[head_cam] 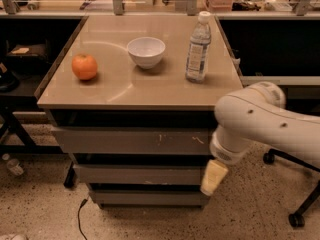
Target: Close top drawer
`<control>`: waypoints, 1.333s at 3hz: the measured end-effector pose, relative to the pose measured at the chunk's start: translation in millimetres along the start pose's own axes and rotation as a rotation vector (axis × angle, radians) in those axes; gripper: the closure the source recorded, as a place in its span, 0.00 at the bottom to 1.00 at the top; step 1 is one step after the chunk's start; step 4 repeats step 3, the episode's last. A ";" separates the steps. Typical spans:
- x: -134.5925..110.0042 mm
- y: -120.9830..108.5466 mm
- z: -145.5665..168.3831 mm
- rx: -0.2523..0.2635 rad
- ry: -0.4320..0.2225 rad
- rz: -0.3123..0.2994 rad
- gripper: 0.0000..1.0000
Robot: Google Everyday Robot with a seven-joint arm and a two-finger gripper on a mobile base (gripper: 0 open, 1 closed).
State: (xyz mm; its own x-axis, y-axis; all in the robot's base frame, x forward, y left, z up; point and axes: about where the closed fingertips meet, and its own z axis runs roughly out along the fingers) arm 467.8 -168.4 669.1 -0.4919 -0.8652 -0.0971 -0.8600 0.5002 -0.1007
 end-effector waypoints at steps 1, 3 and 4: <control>99.5 58.8 -38.1 -0.018 0.127 0.251 0.00; 225.7 169.5 -120.2 0.021 0.361 0.689 0.00; 225.7 169.5 -120.2 0.021 0.361 0.689 0.00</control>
Offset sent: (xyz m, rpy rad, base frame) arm -0.4372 -0.1539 0.2086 -0.4106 0.1049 -1.1474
